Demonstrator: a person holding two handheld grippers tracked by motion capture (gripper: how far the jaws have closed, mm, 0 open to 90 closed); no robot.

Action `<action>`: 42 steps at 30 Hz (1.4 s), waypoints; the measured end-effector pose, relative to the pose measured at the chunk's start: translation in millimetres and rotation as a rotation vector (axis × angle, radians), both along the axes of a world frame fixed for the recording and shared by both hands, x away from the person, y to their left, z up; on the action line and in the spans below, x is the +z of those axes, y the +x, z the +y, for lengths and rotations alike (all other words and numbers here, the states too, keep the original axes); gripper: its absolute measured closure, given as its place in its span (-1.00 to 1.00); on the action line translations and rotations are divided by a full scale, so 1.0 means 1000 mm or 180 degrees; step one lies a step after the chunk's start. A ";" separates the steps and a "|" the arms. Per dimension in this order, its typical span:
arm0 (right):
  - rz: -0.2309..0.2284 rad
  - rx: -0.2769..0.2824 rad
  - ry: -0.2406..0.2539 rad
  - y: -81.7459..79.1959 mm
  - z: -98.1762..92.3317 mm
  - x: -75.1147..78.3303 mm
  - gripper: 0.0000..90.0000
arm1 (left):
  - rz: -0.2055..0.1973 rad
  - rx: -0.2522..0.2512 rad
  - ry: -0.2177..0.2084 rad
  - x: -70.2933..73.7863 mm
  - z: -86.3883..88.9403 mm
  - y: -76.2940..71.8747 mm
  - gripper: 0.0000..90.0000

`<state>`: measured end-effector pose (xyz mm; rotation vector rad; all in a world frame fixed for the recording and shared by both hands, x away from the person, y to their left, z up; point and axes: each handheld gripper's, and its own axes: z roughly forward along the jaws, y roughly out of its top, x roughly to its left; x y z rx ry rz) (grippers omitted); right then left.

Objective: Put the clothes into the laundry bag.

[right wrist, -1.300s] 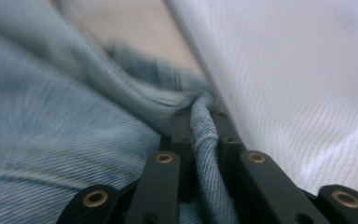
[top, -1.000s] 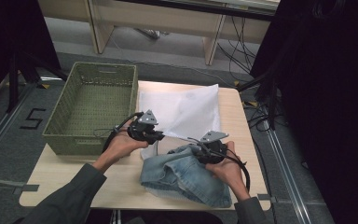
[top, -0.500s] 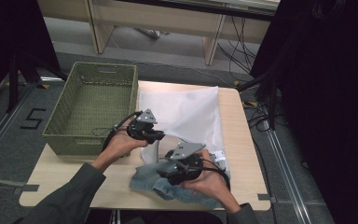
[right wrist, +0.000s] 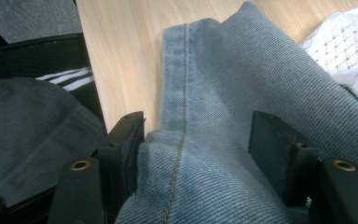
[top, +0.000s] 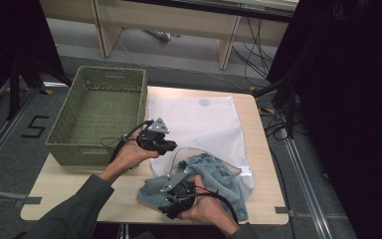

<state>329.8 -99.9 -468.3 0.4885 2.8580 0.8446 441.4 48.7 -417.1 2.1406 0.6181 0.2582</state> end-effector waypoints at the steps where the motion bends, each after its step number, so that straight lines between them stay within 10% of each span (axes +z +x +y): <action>1: -0.0007 -0.0005 0.0008 0.000 0.000 0.000 -0.17 | 0.0046 -0.0018 -0.0002 -0.003 -0.003 0.000 0.45; 7: 0.0025 -0.0030 0.0033 -0.001 0.000 0.000 -0.18 | 0.0063 0.0020 0.0240 -0.026 -0.021 0.006 0.06; 12: -0.0062 0.0017 -0.0053 -0.003 0.002 -0.004 -0.18 | -0.0015 0.0188 0.0326 -0.036 -0.024 0.012 0.90; 19: -0.0428 0.0108 -0.0382 -0.004 0.005 -0.009 0.70 | -0.0207 0.0016 0.0279 -0.012 -0.010 -0.004 0.95; 30: -0.0890 -0.0935 0.0198 0.040 -0.072 0.060 0.82 | -0.0287 -0.0033 0.0052 0.015 0.006 -0.007 0.95; 37: -0.0809 -0.1212 -0.0073 0.074 -0.083 0.027 0.82 | -0.0292 -0.0160 0.0114 0.014 -0.003 -0.010 0.95; 42: -0.0616 -0.1476 0.0040 0.085 -0.085 0.018 0.82 | -0.0257 -0.0145 0.0095 0.010 -0.005 -0.011 0.95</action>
